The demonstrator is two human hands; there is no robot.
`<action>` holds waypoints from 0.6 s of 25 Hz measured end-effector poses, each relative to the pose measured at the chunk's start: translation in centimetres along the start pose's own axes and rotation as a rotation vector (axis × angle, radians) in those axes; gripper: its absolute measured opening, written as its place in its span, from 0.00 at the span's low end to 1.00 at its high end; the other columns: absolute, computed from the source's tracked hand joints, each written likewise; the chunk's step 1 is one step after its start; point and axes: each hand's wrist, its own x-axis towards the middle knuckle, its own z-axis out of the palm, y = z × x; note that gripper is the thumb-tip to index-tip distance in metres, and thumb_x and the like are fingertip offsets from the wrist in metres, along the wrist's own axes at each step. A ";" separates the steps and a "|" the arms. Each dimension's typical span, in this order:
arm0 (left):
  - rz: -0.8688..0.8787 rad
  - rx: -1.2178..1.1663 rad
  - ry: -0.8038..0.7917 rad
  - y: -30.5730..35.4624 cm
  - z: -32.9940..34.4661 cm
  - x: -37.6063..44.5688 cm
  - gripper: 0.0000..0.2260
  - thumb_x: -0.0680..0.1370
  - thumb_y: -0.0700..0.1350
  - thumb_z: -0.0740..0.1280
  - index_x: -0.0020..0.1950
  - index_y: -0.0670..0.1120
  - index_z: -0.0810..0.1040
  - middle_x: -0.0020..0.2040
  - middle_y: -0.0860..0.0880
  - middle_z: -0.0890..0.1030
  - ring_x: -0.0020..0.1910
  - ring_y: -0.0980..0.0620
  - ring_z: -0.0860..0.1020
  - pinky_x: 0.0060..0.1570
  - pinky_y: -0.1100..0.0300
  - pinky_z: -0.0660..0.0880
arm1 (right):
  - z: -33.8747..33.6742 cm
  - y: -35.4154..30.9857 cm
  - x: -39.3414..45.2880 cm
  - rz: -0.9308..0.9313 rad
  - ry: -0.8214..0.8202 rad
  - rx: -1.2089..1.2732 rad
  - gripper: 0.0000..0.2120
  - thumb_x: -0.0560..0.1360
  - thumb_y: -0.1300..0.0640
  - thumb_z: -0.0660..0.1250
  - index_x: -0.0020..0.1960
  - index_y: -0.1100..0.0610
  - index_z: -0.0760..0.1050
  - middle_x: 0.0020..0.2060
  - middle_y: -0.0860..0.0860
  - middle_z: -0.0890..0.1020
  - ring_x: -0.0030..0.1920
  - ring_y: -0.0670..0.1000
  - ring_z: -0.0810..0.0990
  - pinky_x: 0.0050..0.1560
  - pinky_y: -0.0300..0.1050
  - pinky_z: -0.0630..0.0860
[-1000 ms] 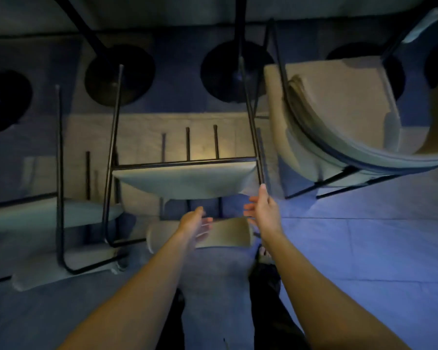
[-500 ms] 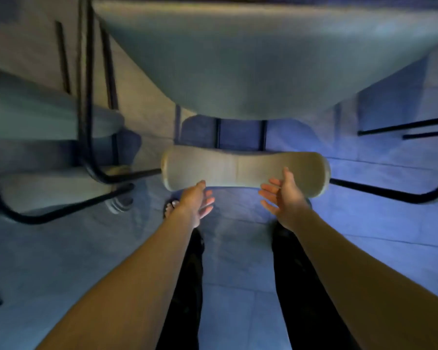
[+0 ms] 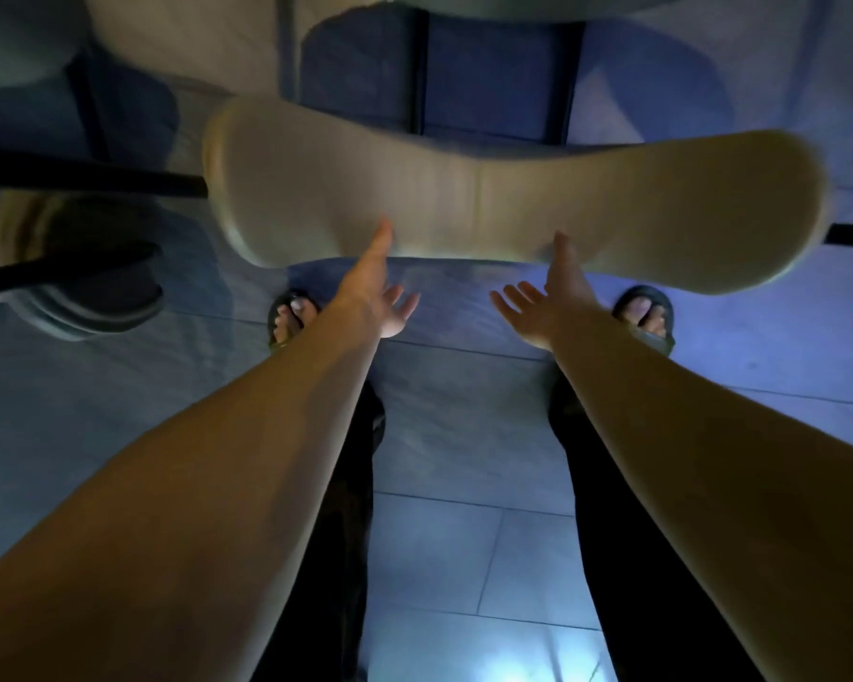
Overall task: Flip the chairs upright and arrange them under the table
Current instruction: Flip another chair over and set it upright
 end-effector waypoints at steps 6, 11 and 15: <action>0.056 -0.169 -0.149 -1.7 0.3 5.3 0.33 0.70 0.63 0.72 0.70 0.49 0.73 0.71 0.51 0.72 0.70 0.53 0.70 0.58 0.56 0.75 | 0.9 0.2 6.4 0.011 -0.108 0.062 0.18 0.72 0.40 0.69 0.38 0.53 0.70 0.25 0.51 0.75 0.32 0.48 0.69 0.35 0.41 0.76; 0.064 -0.234 -0.283 -1.3 2.1 5.5 0.27 0.75 0.60 0.68 0.68 0.47 0.73 0.58 0.49 0.79 0.57 0.52 0.77 0.65 0.56 0.71 | 1.2 -0.3 6.6 -0.040 -0.089 0.109 0.30 0.71 0.41 0.72 0.68 0.52 0.71 0.62 0.50 0.78 0.60 0.51 0.77 0.59 0.48 0.76; 0.070 -0.176 -0.237 -0.8 1.9 3.5 0.29 0.73 0.61 0.69 0.70 0.48 0.72 0.59 0.49 0.80 0.56 0.52 0.78 0.61 0.58 0.73 | 1.2 -0.7 4.6 -0.008 -0.076 0.099 0.28 0.72 0.43 0.72 0.68 0.53 0.71 0.63 0.51 0.79 0.63 0.52 0.77 0.56 0.47 0.76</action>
